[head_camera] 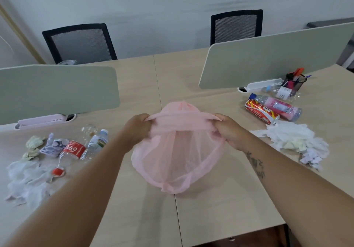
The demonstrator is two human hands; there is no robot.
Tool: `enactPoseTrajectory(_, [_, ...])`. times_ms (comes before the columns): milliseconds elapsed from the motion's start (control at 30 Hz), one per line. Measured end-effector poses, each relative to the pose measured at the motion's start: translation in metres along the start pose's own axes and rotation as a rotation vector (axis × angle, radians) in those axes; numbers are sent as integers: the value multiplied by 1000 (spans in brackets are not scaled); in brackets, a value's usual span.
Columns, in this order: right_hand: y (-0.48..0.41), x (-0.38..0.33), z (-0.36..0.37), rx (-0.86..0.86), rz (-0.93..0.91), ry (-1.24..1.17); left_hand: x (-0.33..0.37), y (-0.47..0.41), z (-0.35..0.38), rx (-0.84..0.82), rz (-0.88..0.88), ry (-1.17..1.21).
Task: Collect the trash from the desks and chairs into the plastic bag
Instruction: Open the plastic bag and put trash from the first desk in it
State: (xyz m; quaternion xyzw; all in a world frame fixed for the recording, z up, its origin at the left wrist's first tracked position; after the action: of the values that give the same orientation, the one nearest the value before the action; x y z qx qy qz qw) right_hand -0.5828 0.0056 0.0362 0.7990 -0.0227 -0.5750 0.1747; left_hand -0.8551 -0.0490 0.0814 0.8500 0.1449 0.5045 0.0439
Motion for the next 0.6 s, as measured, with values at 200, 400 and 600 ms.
enactPoseTrajectory(200, [9,16,6,180,198,-204,-10,-2,38,97,-50,40])
enactPoseTrajectory(400, [12,51,0,142,346,-199,-30,2,65,115,-211,110])
enactPoseTrajectory(600, [-1,93,0,108,390,-69,-61,-1,91,79,-346,82])
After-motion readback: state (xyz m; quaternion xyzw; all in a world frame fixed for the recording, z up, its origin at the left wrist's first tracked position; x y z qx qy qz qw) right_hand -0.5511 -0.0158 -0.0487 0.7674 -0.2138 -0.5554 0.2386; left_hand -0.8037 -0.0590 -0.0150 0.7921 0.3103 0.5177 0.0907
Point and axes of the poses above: each hand's wrist, its own y-axis away from the middle knuckle, its own z-axis out of the palm, x = y × z, the point moved 5 cm from there along -y, towards the middle knuckle, and after that the axes turned 4 degrees about y, right-handed, at the moved point
